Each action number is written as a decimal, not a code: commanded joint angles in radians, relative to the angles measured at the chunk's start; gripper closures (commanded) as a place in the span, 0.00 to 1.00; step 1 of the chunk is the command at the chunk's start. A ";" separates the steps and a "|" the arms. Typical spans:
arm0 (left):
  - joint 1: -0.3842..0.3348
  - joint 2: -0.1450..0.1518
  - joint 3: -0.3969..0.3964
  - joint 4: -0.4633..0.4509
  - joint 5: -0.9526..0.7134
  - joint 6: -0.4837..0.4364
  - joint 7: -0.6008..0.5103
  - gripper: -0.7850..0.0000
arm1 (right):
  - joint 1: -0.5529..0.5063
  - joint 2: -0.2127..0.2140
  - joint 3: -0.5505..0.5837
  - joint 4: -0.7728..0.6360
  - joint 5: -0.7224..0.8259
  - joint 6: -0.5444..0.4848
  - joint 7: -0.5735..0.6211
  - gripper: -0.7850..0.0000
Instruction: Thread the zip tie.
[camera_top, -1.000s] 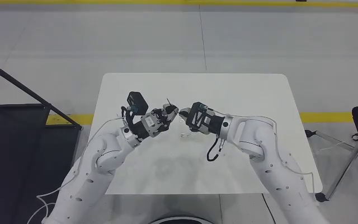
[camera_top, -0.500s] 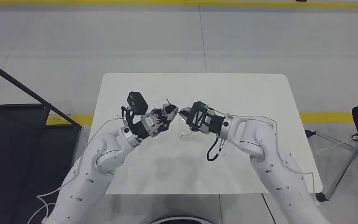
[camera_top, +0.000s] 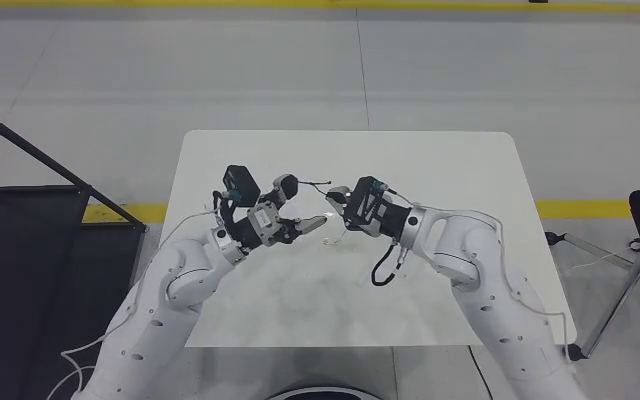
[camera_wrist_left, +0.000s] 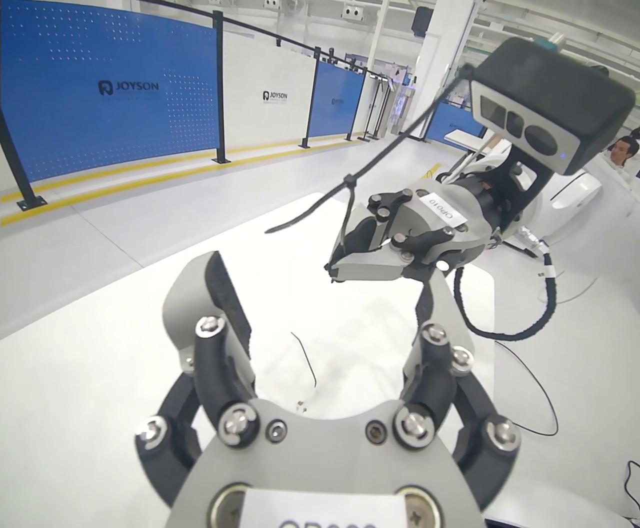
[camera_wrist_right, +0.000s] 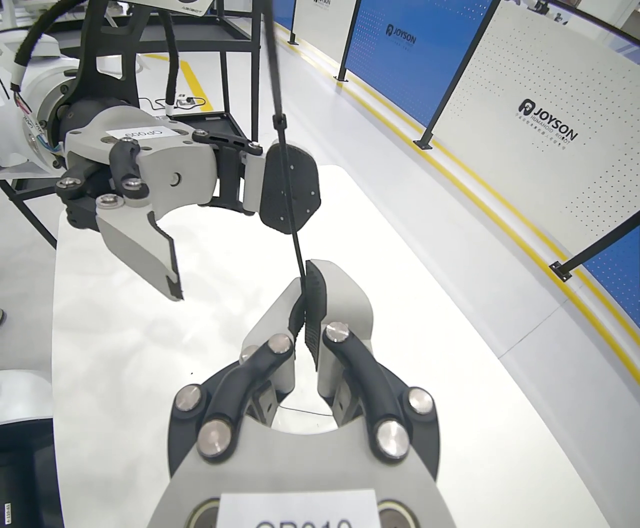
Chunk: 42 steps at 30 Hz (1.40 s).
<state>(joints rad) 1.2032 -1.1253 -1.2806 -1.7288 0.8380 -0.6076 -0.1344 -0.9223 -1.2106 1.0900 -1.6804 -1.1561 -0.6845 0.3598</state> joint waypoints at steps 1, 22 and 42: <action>0.010 0.002 -0.018 0.010 -0.029 -0.012 0.015 0.00 | -0.001 0.001 0.004 0.002 0.010 -0.009 -0.002 1.00; -0.146 0.062 -0.031 0.224 -1.216 -0.150 -0.751 0.44 | 0.027 0.010 -0.003 0.032 0.014 -0.102 -0.012 1.00; -0.274 0.054 0.050 0.379 -1.361 -0.079 -0.927 0.46 | 0.024 0.017 -0.001 0.033 0.000 -0.090 -0.056 1.00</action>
<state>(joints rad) 0.9320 -1.0708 -1.2313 -1.3549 -0.5277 -0.6875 -1.0667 -0.8966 -1.1942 1.0876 -1.6470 -1.1543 -0.7757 0.3077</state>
